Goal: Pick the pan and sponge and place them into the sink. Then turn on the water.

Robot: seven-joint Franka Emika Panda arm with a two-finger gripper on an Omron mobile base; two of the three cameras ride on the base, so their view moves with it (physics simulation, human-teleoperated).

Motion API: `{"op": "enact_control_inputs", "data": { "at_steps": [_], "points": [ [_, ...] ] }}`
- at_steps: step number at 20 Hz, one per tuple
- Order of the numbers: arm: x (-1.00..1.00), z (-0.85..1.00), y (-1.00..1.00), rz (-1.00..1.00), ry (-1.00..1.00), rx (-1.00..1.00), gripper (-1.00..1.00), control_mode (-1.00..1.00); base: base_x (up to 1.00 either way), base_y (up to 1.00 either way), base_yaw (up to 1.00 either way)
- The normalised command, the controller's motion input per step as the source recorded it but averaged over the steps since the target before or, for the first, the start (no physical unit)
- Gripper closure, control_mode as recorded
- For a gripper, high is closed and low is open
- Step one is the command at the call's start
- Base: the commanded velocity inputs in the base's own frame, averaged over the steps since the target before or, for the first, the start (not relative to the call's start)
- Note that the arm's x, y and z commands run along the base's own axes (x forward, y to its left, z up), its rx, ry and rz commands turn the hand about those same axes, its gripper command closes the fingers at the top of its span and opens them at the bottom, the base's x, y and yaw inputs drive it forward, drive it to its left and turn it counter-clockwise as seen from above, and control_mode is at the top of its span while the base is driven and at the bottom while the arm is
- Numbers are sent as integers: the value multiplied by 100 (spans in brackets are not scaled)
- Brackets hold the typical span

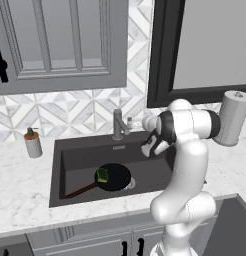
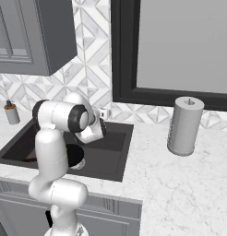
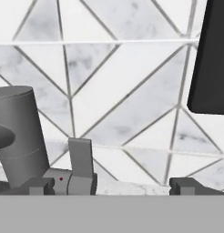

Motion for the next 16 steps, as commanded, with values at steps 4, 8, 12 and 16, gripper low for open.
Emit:
{"op": "enact_control_inputs", "data": {
  "at_steps": [4, 8, 12, 16],
  "points": [
    [8, -14, 0, 0, 0, 0, -100, -100, 0, 0, 0],
    [12, -3, 0, 0, 0, 0, -100, -100, 0, 0, 0],
    [14, 0, 0, 0, 0, 0, -100, -100, 0, 0, 0],
    [6, 0, 0, 0, 0, 0, -100, -100, 0, 0, 0]
  ]
}}
